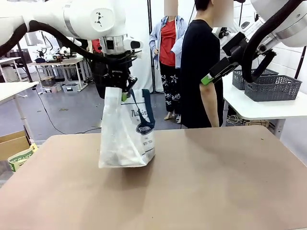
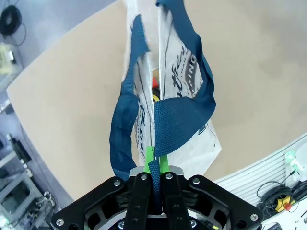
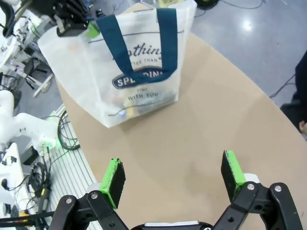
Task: Transfer purchased items from the store into the shopping bag.
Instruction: Move the Reusable shopping bag to the right side of the table.
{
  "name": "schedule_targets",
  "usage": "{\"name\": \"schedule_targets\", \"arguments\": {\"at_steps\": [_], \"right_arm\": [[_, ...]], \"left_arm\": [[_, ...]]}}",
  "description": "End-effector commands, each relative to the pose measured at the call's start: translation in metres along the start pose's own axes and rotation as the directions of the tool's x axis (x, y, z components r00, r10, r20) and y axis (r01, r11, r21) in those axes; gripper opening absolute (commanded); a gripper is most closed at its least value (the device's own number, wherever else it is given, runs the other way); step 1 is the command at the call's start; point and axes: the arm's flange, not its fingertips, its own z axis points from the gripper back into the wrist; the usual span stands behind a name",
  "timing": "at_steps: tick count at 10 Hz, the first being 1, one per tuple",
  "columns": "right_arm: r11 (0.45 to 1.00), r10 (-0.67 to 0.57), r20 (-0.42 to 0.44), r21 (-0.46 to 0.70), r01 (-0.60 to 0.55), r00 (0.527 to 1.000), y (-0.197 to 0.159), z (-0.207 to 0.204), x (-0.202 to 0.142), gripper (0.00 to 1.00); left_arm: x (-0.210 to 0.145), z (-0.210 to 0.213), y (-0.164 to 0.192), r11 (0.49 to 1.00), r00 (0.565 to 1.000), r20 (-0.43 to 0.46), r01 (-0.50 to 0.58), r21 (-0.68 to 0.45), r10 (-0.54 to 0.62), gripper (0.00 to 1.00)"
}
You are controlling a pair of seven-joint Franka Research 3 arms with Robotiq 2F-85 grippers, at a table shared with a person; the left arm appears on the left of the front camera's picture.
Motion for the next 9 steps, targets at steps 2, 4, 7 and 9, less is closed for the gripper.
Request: {"name": "schedule_targets", "arguments": {"at_steps": [2, 4, 7, 9], "right_arm": [[1.0, -0.001, -0.001, 0.003, 0.001, 1.0, 0.001, -0.001, -0.001, 1.0], [1.0, -0.001, -0.001, 0.003, 0.001, 1.0, 0.001, -0.001, -0.001, 1.0], [1.0, -0.001, -0.001, 0.003, 0.001, 1.0, 0.001, -0.001, -0.001, 1.0], [1.0, -0.001, -0.001, 0.003, 0.001, 1.0, 0.001, -0.001, -0.001, 1.0]], "left_arm": [[0.017, 0.031, 0.042, 0.997, 0.998, -0.037, -0.057, 0.053, 0.059, 0.0], [0.003, 0.034, 0.074, 0.976, 0.992, 0.06, -0.117, 0.184, 0.108, 0.0], [-0.026, 0.031, 0.122, 0.952, 0.98, 0.099, -0.19, 0.238, 0.171, 0.0], [-0.054, 0.033, 0.15, 0.934, 0.965, 0.172, -0.238, 0.266, 0.198, 0.0]]}}
